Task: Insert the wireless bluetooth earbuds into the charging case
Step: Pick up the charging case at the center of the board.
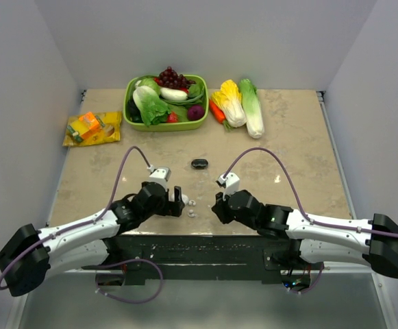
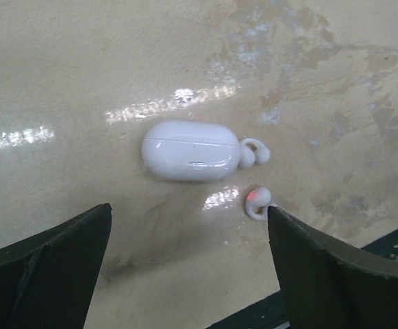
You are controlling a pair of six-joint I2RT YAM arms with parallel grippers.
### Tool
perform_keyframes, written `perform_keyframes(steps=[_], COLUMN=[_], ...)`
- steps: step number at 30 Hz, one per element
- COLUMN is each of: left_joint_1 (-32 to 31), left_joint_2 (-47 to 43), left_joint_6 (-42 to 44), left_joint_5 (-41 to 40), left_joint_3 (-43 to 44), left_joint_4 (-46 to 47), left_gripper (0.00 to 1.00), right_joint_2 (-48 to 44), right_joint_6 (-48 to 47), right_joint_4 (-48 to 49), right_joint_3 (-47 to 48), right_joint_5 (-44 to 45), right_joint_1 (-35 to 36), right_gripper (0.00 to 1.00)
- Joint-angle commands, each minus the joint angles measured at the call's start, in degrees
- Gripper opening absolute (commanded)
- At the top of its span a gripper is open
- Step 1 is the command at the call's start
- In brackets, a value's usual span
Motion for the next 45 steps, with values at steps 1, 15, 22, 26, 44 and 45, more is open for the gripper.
perform_keyframes(steps=[1,15,22,26,44,45], left_joint_1=[-0.4,-0.4,-0.4,-0.4,-0.4,-0.4], left_joint_2=[5.9,17.1,21.8,23.1,24.3,24.2], left_joint_6=[5.5,15.4,16.3,16.2,13.8,13.7], left_joint_5=[-5.5,-5.7,-5.0,-4.7,-2.2,-2.4], left_joint_3=[4.6,15.0,15.5,15.1,13.5,13.6], left_joint_4=[-0.5,-0.1,-0.7,0.1,0.6,0.2], left_gripper=[1.0,1.0,0.98,0.96,0.95,0.96], right_joint_2=[-1.4,-3.2,-3.2,-3.0,-2.9,-3.0], right_joint_6=[-0.2,-0.2,-0.3,-0.3,-0.2,-0.2], right_joint_4=[0.0,-0.8,-0.8,-0.9,-0.9,-1.0], right_joint_3=[0.8,0.4,0.4,0.4,0.4,0.4], right_joint_5=[1.9,1.7,1.5,1.6,1.9,1.9], right_joint_1=[-0.1,-0.1,-0.1,-0.1,0.0,-0.1], right_gripper=[0.16,0.17,0.17,0.17,0.18,0.18])
